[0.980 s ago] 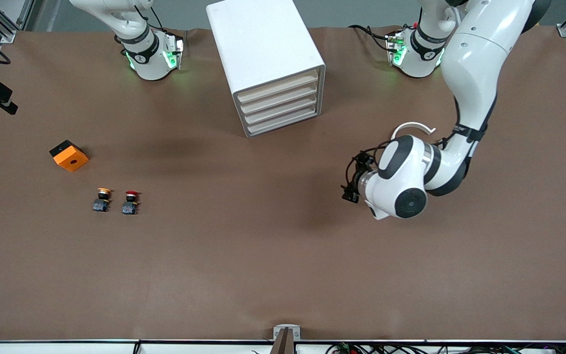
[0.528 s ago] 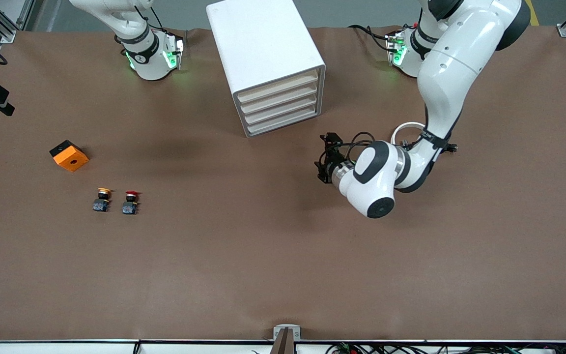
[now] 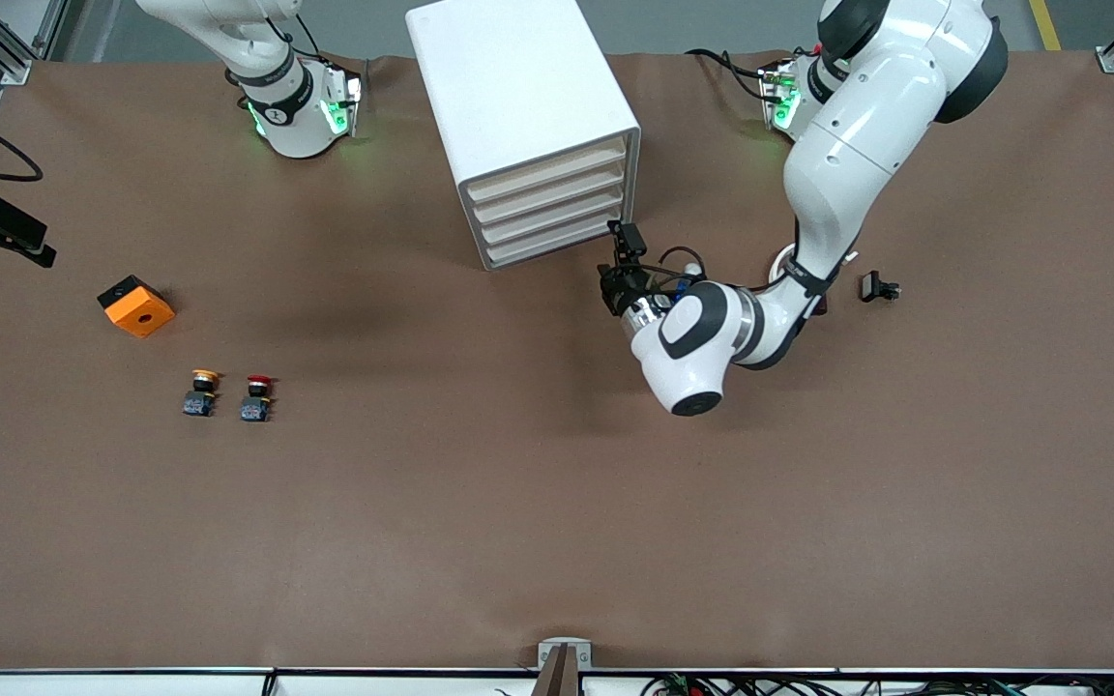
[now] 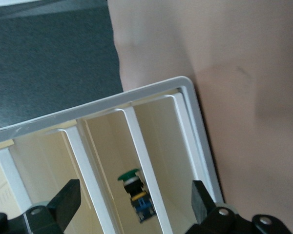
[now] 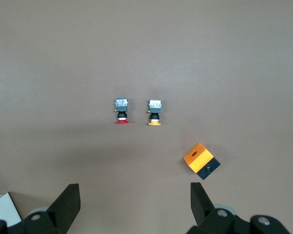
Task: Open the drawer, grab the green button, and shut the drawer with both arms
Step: 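Pull the drawer open with the left gripper while the right gripper approaches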
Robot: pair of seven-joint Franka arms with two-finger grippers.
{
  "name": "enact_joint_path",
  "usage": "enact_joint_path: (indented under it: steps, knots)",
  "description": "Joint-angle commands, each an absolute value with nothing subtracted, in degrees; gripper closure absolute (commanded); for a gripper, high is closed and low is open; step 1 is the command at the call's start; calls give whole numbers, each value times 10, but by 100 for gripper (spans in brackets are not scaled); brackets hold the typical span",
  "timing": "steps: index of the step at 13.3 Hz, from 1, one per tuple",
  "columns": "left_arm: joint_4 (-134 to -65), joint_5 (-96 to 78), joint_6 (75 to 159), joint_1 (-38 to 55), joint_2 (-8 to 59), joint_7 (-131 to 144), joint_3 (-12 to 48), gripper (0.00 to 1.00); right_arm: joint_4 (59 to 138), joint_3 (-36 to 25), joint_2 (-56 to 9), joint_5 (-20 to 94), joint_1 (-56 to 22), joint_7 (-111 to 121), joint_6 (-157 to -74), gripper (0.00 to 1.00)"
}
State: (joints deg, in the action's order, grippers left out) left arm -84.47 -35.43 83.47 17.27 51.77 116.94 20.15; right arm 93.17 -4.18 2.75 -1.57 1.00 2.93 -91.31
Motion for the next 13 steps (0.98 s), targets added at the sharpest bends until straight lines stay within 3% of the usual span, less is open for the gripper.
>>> enact_joint_path:
  steps: [1, 5, 10, 13]
  knots:
    - [-835, -364, 816, 179, 547, 1212, 202, 14, 918, -42, 20, -28, -4, 31, -907, 0]
    - [-838, -365, 813, 192, 570, 1225, 202, 26, 904, -43, -55, -28, 3, 33, -911, 0]
    - [-864, -391, 799, 221, 576, 1225, 203, 34, 901, -44, -72, -28, -1, -2, -908, 0]
    - [-868, -403, 797, 231, 577, 1224, 202, 58, 902, -40, -71, -18, -37, -167, -890, 0]
